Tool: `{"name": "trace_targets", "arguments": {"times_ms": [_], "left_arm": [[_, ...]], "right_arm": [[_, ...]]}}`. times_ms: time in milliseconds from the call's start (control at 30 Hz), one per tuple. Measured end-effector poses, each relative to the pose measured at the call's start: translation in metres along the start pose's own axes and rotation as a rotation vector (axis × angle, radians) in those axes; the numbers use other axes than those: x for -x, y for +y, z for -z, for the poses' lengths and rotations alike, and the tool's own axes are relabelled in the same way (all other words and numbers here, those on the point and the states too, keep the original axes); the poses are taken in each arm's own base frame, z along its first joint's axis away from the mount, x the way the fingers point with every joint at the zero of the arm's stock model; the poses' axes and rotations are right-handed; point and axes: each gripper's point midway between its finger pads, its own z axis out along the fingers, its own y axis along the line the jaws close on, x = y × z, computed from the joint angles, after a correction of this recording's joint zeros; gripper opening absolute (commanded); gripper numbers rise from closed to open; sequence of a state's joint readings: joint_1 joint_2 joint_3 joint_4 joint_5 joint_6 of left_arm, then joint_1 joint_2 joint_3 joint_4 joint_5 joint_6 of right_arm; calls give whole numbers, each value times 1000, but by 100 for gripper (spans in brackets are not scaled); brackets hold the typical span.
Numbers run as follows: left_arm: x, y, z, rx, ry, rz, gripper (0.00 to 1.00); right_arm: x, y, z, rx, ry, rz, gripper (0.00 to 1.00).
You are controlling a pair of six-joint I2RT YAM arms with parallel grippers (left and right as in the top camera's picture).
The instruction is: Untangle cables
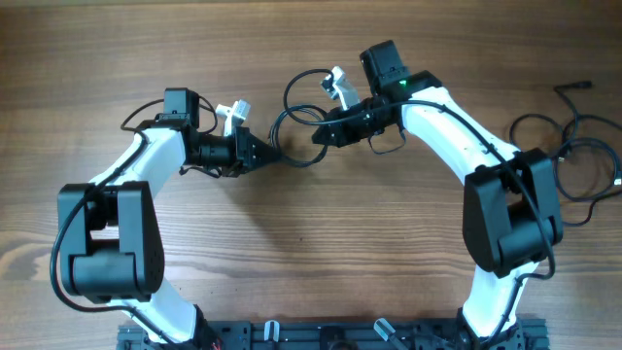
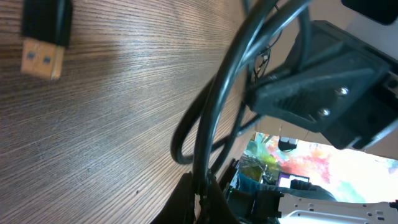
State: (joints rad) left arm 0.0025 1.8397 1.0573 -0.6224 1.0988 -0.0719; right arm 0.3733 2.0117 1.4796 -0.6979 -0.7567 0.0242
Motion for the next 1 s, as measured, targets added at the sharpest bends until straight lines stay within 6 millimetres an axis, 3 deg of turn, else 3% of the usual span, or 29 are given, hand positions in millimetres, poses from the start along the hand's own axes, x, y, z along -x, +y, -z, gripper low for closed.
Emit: {"name": "trace_targets", "arguments": {"times_ms": [167, 233, 267, 400, 433, 467, 533, 633, 800, 867, 1000], "left_arm": [[2, 2, 9, -16, -17, 30, 4], [5, 8, 20, -13, -41, 69, 4], [3, 17, 26, 16, -48, 113, 4], [-3, 41, 36, 132, -55, 181, 4], [-3, 44, 37, 150, -55, 183, 6], [-4, 49, 37, 175, -55, 185, 16], [-5, 53, 38, 202, -55, 193, 57], [-7, 53, 34, 219, -45, 210, 81], [-17, 38, 5, 220, 29, 170, 90], [-15, 32, -5, 218, 33, 136, 86], [-6, 29, -10, 210, 6, 119, 78]], "right_arm": [[-10, -62, 9, -393, 23, -82, 4], [-13, -83, 20, -549, 26, -87, 4], [-11, -107, 38, -687, 5, -111, 4], [-8, -131, 60, -791, -33, -155, 4], [-8, -129, 58, -761, -32, -158, 4], [-8, -122, 52, -700, -27, -153, 4], [-5, -101, 36, -543, -24, -135, 4], [12, -60, 19, -276, -72, -115, 4], [34, -20, 14, -35, -140, -166, 4], [35, -4, 14, 57, -134, -167, 4], [34, 5, 15, 111, -122, -174, 4]]}}
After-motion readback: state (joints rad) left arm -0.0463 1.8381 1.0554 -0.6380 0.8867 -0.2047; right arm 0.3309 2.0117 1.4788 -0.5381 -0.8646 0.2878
